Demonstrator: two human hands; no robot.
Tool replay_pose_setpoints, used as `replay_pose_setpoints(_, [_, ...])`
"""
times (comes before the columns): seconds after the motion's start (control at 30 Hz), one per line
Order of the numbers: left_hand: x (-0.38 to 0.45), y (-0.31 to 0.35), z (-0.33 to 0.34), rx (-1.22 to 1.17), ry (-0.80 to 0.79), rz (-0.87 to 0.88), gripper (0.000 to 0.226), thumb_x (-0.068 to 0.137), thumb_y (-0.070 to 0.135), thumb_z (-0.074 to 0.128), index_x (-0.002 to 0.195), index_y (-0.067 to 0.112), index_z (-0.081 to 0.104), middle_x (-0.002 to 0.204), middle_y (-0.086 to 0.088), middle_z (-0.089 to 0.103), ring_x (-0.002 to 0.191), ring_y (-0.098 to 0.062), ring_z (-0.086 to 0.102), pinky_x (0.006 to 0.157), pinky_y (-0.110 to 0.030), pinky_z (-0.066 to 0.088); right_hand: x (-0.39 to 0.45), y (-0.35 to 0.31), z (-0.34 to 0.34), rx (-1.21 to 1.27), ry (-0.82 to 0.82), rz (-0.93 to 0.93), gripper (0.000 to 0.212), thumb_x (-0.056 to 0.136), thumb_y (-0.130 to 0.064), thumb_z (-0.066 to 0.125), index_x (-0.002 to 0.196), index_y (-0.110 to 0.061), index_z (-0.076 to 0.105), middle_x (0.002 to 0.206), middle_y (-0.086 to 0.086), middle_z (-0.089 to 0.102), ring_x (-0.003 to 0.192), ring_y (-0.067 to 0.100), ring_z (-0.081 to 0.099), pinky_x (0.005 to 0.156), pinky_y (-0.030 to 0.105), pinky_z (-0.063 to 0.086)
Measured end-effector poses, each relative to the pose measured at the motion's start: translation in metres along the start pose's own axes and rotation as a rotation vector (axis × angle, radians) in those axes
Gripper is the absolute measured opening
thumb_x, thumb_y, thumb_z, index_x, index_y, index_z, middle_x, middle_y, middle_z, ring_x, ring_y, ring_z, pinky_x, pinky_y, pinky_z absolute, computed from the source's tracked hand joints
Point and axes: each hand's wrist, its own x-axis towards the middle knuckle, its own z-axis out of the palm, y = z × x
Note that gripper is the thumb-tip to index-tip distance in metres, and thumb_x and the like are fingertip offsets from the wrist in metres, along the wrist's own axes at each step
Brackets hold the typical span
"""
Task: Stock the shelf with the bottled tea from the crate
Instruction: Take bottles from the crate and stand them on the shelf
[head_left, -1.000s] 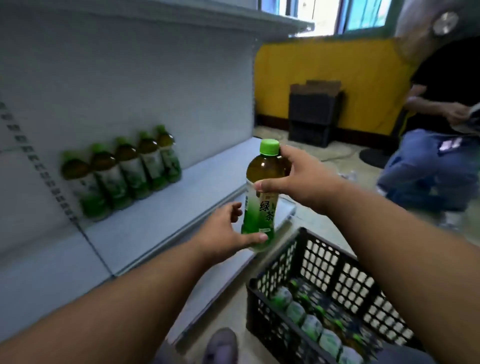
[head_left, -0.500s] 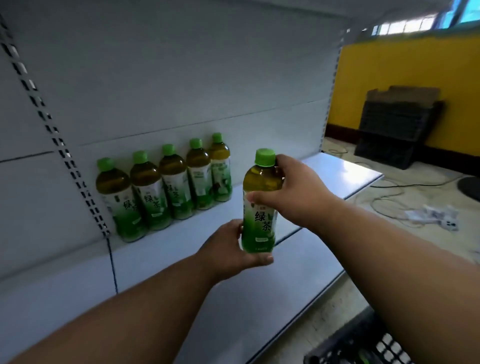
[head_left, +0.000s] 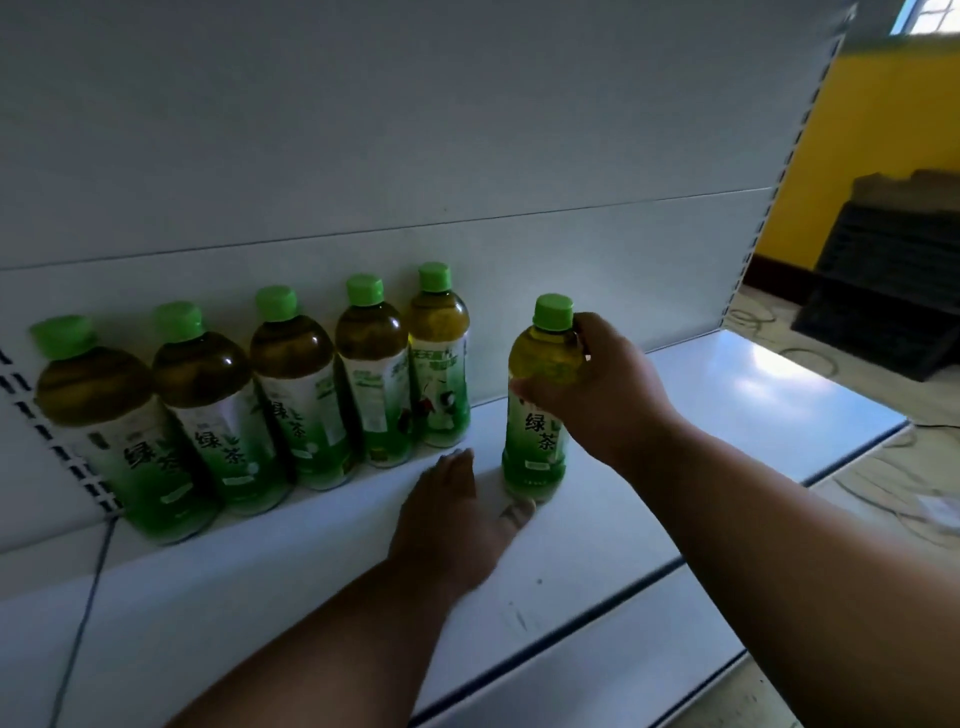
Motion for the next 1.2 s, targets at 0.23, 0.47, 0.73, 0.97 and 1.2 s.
replay_pose_setpoints(0.23, [-0.001, 0.001, 0.018, 0.303, 0.056, 0.072, 0.110, 0.075, 0.083, 0.013, 0.156, 0.009, 0.009, 0.165, -0.012, 0.008, 0.152, -0.023, 0.001, 0.122, -0.040, -0.002, -0.027, 0.038, 0.031, 0.044, 0.065, 0.028, 0.075, 0.074, -0.042, 0.081, 0.137, -0.030, 0.042, 0.122, -0.004, 0.061, 0.109, 0.019, 0.060, 0.089, 0.046, 0.054])
replay_pose_setpoints(0.47, [0.001, 0.002, 0.011, 0.394, -0.095, 0.033, 0.103, 0.081, 0.082, 0.010, 0.156, 0.014, -0.011, 0.165, -0.009, -0.016, 0.150, -0.022, -0.017, 0.120, -0.039, -0.011, -0.028, 0.055, 0.051, -0.044, 0.073, 0.002, 0.071, 0.079, -0.034, 0.079, 0.140, -0.024, 0.043, 0.120, 0.002, 0.056, 0.111, 0.024, 0.057, 0.090, 0.047, 0.053])
replay_pose_setpoints(0.73, [-0.001, 0.002, 0.014, 0.354, -0.064, 0.009, 0.104, 0.083, 0.082, 0.021, 0.155, 0.014, -0.011, 0.165, -0.009, -0.013, 0.150, -0.022, -0.012, 0.111, -0.033, -0.015, 0.039, 0.047, 0.079, -0.120, 0.019, 0.004, 0.048, 0.080, -0.027, 0.078, 0.119, -0.020, 0.051, 0.118, 0.002, 0.062, 0.105, 0.023, 0.060, 0.079, 0.036, 0.051])
replay_pose_setpoints(0.97, [-0.002, 0.002, 0.014, 0.333, -0.087, 0.029, 0.103, 0.083, 0.079, 0.020, 0.154, 0.013, -0.016, 0.164, -0.010, -0.017, 0.150, -0.022, -0.016, 0.119, -0.036, -0.011, 0.064, 0.047, 0.092, -0.162, 0.016, 0.052, 0.051, 0.080, -0.023, 0.078, 0.123, -0.017, 0.050, 0.121, 0.004, 0.060, 0.111, 0.026, 0.058, 0.089, 0.042, 0.052])
replay_pose_setpoints(1.2, [-0.001, 0.002, -0.002, 0.257, -0.131, 0.058, 0.095, 0.089, 0.074, 0.032, 0.157, 0.015, 0.001, 0.166, -0.009, 0.000, 0.151, -0.024, -0.003, 0.119, -0.037, -0.005, 0.000, 0.053, 0.053, -0.337, -0.053, -0.015, 0.079, 0.080, -0.042, 0.076, 0.143, -0.017, 0.037, 0.137, 0.011, 0.049, 0.126, 0.029, 0.049, 0.099, 0.038, 0.045])
